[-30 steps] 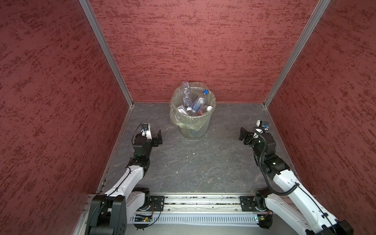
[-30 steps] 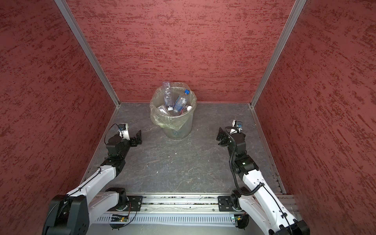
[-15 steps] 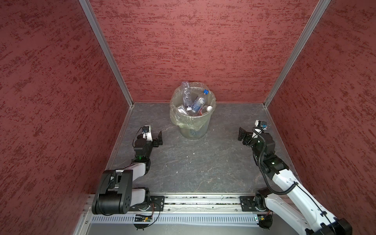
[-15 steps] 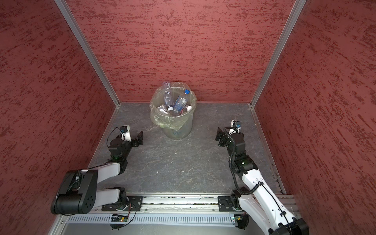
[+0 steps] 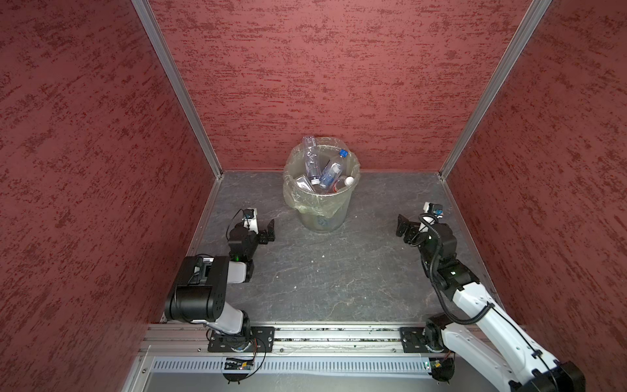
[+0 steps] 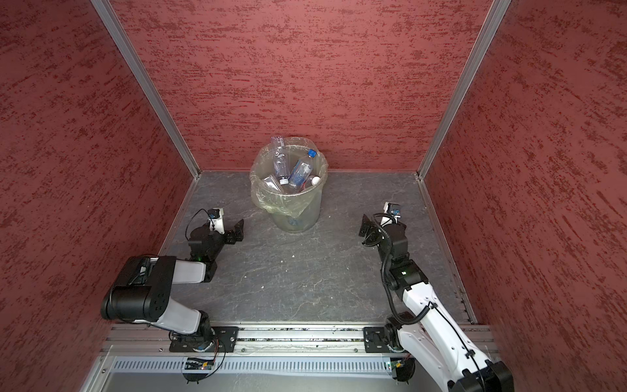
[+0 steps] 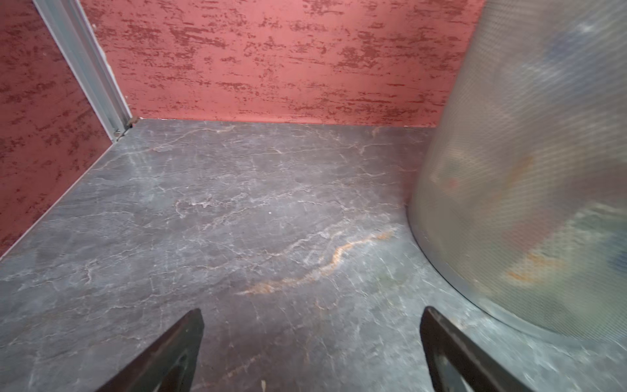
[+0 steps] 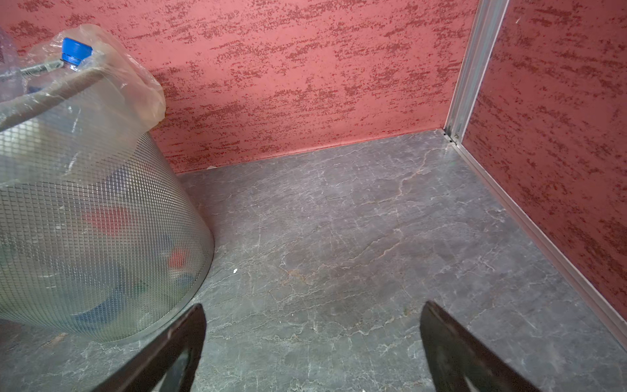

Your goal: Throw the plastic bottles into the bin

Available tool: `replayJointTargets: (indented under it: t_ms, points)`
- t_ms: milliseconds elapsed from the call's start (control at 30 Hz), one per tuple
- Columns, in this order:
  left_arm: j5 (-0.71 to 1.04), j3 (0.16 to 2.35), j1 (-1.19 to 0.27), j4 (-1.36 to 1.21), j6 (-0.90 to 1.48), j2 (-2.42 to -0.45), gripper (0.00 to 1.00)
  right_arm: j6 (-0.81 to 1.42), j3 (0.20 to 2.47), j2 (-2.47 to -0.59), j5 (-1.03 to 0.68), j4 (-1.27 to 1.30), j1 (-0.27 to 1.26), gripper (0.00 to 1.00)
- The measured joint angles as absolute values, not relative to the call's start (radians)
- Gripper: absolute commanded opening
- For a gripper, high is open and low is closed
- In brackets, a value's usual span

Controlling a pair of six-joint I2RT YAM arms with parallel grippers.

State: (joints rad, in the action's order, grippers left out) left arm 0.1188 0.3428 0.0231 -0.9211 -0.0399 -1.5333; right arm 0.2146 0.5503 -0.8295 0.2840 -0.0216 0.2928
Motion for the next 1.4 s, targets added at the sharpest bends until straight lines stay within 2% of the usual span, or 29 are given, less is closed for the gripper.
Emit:
replayJointTargets:
  t_ms: [300, 667, 1033, 1400]
  points:
    - [0.110, 0.362, 0.026, -0.904, -0.038, -1.533, 0.99, 0.159, 0.549, -0.867, 0.342, 0.025, 0.293, 0.98]
    - [0.110, 0.362, 0.029, -0.896, -0.034, -1.533, 0.99, 0.036, 0.481, -1.073, 0.431, 0.236, 0.289, 0.98]
    - [0.110, 0.362, 0.029, -0.897, -0.034, -1.533, 0.99, -0.049, 0.485, -1.298, 0.431, 0.485, 0.192, 0.98]
    - [0.110, 0.362, 0.029, -0.897, -0.034, -1.533, 0.99, -0.098, 0.436, -1.366, 0.353, 0.758, 0.138, 0.98]
